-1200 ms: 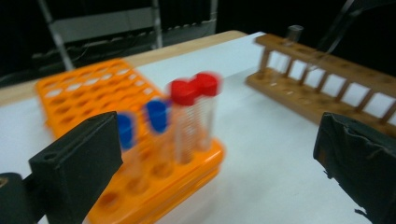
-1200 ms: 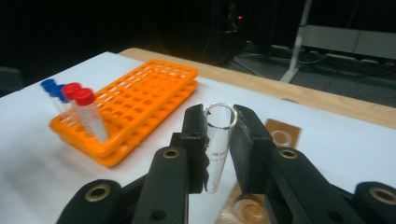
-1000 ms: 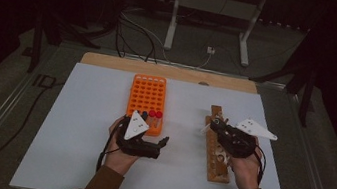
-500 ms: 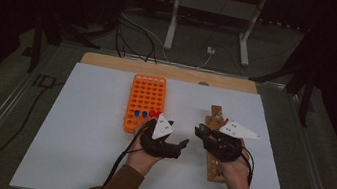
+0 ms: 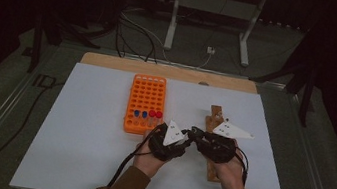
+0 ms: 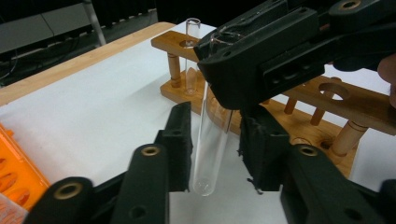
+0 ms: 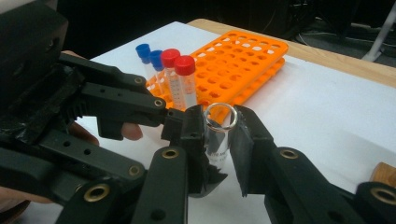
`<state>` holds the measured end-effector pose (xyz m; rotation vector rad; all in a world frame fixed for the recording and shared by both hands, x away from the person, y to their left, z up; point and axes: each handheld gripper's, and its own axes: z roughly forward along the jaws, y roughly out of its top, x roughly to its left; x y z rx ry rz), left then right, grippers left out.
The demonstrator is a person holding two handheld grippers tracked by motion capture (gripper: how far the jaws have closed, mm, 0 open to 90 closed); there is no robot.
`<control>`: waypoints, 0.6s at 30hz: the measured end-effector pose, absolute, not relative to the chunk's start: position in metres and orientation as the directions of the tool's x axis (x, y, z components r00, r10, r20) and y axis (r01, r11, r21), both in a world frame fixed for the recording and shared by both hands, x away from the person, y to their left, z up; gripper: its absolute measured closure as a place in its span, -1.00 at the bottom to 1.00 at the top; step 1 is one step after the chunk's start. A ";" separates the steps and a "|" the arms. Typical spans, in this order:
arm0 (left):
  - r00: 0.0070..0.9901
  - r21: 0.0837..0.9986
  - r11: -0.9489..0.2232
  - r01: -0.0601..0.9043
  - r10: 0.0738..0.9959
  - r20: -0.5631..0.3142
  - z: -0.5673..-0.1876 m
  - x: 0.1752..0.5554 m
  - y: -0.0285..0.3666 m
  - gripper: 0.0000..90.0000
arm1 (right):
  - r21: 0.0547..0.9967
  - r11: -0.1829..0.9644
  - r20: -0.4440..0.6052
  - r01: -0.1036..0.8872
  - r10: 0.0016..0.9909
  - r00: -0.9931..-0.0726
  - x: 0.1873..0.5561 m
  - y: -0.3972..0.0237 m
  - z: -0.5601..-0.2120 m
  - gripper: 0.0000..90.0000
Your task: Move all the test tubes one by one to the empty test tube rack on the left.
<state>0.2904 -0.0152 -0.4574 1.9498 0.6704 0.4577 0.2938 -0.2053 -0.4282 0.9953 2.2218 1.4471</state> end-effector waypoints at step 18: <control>0.783 0.896 -0.353 0.268 0.621 0.010 -0.457 0.292 -0.012 0.70 | 0.901 0.201 0.164 0.386 0.665 -0.728 0.296 -0.213 -0.427 0.14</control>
